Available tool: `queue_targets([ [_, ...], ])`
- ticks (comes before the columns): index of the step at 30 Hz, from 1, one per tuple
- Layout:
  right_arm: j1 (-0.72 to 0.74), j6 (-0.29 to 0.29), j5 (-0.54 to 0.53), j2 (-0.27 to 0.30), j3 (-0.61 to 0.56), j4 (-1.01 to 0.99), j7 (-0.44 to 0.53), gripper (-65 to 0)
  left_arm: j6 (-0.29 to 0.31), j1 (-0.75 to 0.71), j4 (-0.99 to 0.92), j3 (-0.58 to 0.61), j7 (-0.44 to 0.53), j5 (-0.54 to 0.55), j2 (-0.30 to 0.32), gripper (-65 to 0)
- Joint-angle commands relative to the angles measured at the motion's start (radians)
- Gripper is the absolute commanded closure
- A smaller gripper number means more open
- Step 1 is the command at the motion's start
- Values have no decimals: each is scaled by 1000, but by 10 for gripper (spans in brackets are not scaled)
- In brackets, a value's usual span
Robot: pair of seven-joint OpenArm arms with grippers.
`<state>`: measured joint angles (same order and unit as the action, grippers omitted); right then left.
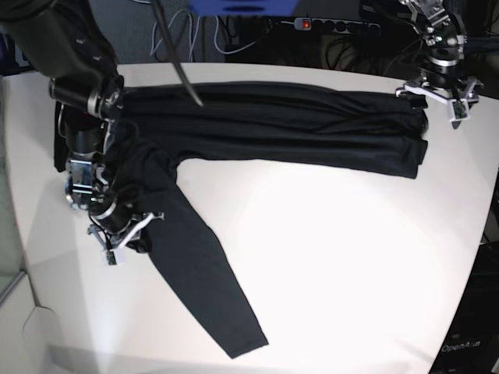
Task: Fold the T-shirt properly
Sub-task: 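Lift the sleeve with the right gripper and pull it toward the shirt body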
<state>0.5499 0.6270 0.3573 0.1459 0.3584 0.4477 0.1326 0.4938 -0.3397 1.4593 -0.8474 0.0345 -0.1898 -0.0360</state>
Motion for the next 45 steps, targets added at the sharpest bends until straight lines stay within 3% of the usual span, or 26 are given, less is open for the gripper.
queue_targets([
  [1, 3, 0, 30, 4, -3, 0, -67, -2, -4, 1, 13, -2, 28, 14, 11, -421],
  [5, 2, 0, 30, 4, -3, 1, -64, -2, -4, 1, 13, 0, 28, 14, 11, -421],
  [11, -20, 0, 30, 8, 0, 1, 51, -1, -4, 1, 13, 0, 28, 14, 12, -421],
  [15, -27, 0, 30, 10, -2, 16, 65, -1, -4, 1, 11, -2, 28, 14, 12, -421],
  [20, -87, 3, 29, -12, 0, 175, 68, -1, -4, 1, 11, 0, 29, 14, 12, -421],
  [23, -126, 71, 29, -39, 0, 291, 68, 0, -4, 1, 11, 1, 29, 14, 12, -421],
  [34, -253, 71, 29, -116, -3, 586, 58, 0, -4, 17, 11, 3, 29, 14, 11, -421],
  [45, -468, 71, 29, -153, -155, 890, 55, 0, -4, 23, 11, 4, 29, 14, 12, -421],
])
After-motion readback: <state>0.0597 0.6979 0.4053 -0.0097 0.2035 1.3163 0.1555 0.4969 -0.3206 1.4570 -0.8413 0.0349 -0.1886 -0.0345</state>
